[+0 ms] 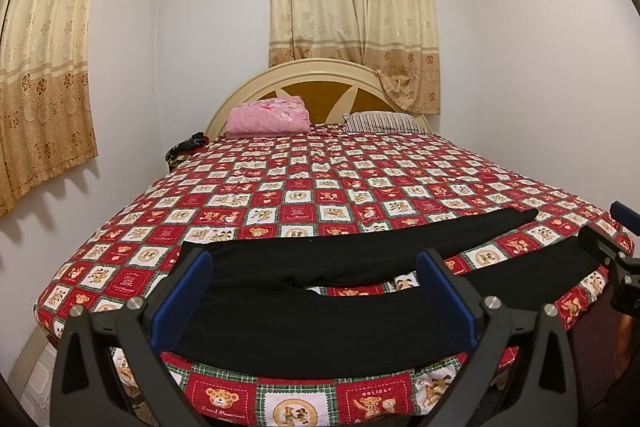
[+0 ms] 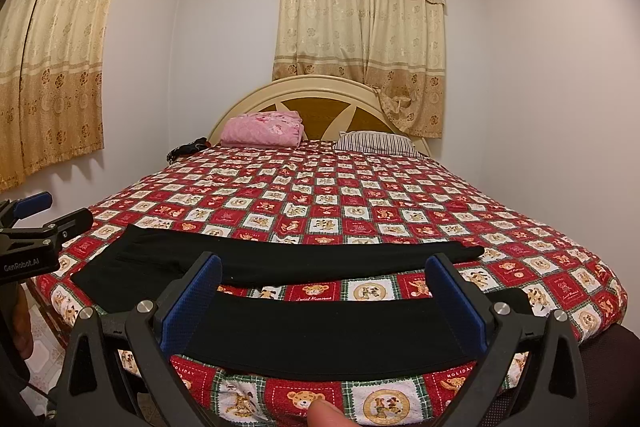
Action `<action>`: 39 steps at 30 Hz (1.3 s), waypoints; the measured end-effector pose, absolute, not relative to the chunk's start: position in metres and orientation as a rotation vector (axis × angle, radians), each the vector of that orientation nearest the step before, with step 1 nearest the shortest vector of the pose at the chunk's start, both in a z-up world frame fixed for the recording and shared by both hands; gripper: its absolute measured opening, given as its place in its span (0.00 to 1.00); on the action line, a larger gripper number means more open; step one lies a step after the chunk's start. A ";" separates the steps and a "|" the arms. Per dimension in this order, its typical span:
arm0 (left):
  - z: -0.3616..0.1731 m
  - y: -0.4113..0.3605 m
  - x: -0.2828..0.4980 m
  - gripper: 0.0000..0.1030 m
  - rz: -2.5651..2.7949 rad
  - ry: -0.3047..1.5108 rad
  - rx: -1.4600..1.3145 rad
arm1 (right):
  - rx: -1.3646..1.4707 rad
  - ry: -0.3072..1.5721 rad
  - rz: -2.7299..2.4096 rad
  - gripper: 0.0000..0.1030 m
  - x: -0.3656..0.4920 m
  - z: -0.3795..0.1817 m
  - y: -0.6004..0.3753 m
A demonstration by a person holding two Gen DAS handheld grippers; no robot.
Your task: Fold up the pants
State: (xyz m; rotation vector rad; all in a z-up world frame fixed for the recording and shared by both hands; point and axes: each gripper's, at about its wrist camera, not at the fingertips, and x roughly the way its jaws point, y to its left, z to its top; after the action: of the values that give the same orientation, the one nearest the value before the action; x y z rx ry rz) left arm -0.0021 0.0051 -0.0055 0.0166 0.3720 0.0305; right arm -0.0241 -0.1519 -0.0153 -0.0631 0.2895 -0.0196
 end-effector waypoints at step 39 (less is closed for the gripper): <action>-0.044 0.029 0.022 1.00 0.052 0.445 0.001 | -0.100 0.360 -0.007 0.99 -0.003 -0.048 -0.145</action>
State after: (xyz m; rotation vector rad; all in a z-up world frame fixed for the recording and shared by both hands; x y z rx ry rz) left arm 0.0220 0.0293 -0.0439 0.0015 0.4453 0.0515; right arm -0.0033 -0.1450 -0.0479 -0.1004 0.3603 -0.0072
